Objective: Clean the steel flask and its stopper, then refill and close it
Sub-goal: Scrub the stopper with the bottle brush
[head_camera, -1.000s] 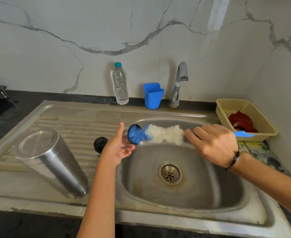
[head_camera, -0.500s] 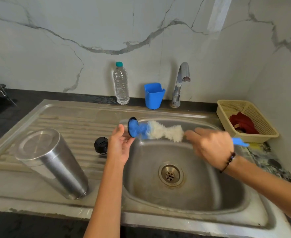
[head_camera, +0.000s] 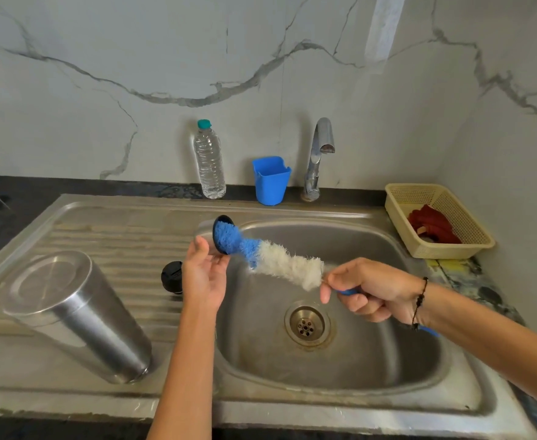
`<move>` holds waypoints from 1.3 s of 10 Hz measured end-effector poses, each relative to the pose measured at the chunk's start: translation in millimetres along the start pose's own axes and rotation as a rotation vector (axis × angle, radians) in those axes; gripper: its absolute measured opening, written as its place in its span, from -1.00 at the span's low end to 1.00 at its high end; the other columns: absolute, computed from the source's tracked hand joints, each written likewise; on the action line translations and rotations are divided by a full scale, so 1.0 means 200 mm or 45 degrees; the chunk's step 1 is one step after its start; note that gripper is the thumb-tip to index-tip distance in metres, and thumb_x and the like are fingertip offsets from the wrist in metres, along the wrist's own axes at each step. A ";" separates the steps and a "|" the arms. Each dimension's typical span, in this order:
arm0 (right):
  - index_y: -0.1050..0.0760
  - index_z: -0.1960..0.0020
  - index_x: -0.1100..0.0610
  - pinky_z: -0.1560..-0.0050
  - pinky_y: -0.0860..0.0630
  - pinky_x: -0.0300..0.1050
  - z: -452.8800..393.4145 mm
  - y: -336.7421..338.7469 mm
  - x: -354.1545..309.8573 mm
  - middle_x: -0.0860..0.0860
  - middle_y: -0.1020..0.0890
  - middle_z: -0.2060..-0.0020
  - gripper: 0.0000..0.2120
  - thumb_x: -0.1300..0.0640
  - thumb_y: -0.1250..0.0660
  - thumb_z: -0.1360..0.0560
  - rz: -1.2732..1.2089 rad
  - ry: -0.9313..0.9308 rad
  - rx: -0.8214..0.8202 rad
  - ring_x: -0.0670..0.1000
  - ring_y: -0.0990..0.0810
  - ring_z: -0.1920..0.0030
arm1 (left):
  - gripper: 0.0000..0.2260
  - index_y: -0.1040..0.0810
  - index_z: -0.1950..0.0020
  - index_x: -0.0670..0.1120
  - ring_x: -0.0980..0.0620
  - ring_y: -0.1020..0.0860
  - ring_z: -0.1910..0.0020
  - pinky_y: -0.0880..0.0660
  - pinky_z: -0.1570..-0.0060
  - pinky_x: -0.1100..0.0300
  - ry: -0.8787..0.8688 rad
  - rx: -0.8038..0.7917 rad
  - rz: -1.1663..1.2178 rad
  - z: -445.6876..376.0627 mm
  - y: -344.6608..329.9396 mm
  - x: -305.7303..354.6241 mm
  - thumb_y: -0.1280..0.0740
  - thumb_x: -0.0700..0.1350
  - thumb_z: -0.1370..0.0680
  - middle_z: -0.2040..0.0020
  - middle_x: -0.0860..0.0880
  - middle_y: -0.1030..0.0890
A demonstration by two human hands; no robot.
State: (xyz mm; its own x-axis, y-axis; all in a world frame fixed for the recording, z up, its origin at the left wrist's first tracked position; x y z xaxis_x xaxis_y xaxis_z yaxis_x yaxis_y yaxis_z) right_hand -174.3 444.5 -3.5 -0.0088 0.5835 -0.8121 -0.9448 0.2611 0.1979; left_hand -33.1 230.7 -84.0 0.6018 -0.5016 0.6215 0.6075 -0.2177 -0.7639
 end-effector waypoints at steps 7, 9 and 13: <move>-0.48 0.29 0.11 0.57 -0.06 -0.34 0.00 -0.07 0.06 -0.03 -0.26 0.57 -0.71 0.21 -0.11 -0.55 0.001 -0.063 0.001 -0.09 -0.11 0.59 | -0.85 -0.52 -0.12 -0.04 -0.04 -0.48 0.09 -0.47 -0.13 -0.03 0.019 -0.028 -0.288 -0.01 -0.02 0.07 -0.19 -0.15 -0.61 0.16 -0.10 -0.47; -0.52 0.24 0.12 0.50 -0.13 -0.22 0.05 -0.04 0.00 0.01 -0.45 0.48 -0.85 0.24 -0.20 -0.42 2.000 0.994 1.123 0.05 -0.42 0.54 | -0.86 -0.55 -0.07 -0.05 -0.04 -0.54 0.09 -0.53 -0.03 0.00 0.085 0.050 -0.242 0.00 0.00 0.03 -0.21 -0.18 -0.61 0.16 -0.10 -0.53; -0.59 0.20 0.18 0.56 0.02 -0.38 0.04 -0.08 0.03 -0.01 -0.25 0.58 -0.69 0.16 -0.13 -0.58 -0.150 -0.050 0.005 -0.10 -0.05 0.58 | -0.80 -0.57 -0.10 -0.01 -0.07 -0.49 0.04 -0.49 -0.14 -0.06 0.001 0.016 -0.113 -0.01 0.02 0.05 -0.17 -0.17 -0.61 0.18 -0.12 -0.50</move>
State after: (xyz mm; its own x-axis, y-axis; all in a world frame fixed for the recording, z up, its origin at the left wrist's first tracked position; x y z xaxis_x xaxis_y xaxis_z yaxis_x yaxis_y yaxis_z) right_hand -157.2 449.7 -6.7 0.1150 0.5781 -0.8078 -0.9371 0.3329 0.1048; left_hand -26.1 224.0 -81.4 0.5453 -0.4813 0.6864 0.6646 -0.2509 -0.7039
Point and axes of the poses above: each hand's wrist, its own z-axis away from the middle knuckle, its own y-axis out of the back of the hand, x = y × z, the point moved 1 cm from there along -z, towards the middle knuckle
